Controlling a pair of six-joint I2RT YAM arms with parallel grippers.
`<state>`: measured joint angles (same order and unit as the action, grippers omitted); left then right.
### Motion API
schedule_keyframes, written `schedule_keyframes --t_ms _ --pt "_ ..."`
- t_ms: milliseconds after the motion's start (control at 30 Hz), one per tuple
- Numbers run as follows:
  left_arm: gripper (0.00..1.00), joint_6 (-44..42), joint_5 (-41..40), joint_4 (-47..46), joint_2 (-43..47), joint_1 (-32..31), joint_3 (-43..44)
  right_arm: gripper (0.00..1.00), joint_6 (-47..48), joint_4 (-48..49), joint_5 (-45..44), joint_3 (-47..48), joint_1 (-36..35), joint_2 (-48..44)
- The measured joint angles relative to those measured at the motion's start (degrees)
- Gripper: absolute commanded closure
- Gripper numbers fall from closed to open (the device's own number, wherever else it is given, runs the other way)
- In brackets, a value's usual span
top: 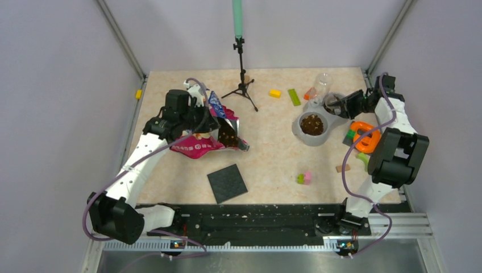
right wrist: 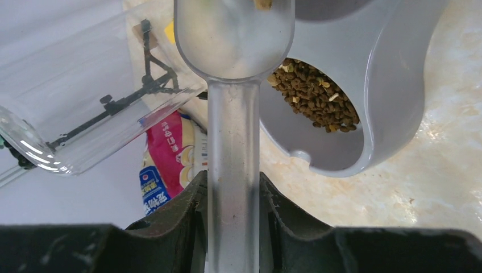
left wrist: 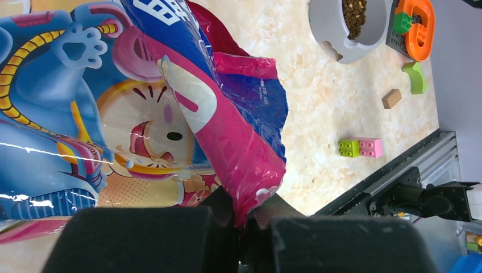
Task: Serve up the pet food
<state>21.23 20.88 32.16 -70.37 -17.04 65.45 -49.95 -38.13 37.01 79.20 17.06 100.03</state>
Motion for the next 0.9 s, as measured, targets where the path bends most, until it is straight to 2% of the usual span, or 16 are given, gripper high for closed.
schedule_keyframes --t_ms 633,900 --pt "1.0 -0.42 -1.27 1.97 1.01 -0.15 0.0 1.0 -3.15 0.02 2.12 -0.02 0.87 -0.24" --pt "1.0 -0.39 -1.29 1.99 1.01 -0.17 0.0 1.0 -5.44 0.79 4.68 -2.08 3.06 -3.1"
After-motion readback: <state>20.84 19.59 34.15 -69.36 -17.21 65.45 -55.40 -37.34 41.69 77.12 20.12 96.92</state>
